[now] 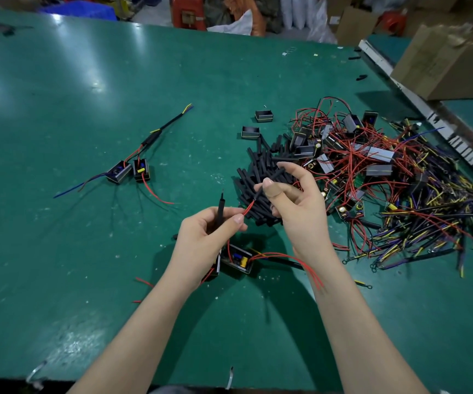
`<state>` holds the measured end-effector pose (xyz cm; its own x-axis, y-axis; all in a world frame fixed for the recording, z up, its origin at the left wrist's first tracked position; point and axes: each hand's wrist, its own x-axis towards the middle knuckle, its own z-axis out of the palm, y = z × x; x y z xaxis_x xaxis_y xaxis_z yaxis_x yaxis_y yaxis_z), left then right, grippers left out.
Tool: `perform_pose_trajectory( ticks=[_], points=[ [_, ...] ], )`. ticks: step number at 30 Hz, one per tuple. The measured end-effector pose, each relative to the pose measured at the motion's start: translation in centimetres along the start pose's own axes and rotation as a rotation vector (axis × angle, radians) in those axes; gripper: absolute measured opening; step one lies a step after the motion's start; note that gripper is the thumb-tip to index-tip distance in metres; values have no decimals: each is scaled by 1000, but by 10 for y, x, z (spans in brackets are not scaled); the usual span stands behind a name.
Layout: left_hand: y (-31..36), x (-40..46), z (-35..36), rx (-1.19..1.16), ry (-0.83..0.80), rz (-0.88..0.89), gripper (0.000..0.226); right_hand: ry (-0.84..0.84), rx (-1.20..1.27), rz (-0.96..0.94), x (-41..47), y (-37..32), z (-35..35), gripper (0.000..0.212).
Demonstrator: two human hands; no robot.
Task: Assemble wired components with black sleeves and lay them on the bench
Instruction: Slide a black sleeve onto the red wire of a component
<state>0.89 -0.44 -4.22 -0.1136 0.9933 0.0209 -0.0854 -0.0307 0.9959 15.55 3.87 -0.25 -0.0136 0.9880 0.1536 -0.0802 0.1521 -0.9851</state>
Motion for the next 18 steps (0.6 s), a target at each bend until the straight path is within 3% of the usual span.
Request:
perform_pose_trajectory(
  ticks=[10,18],
  points=[
    [3,0,3,41,38,-4,5,-38,15,-50,-5,1,-4,29],
    [2,1,4,-23,22,16,5,-57,-135,-130,-13,15,7,34]
  ],
)
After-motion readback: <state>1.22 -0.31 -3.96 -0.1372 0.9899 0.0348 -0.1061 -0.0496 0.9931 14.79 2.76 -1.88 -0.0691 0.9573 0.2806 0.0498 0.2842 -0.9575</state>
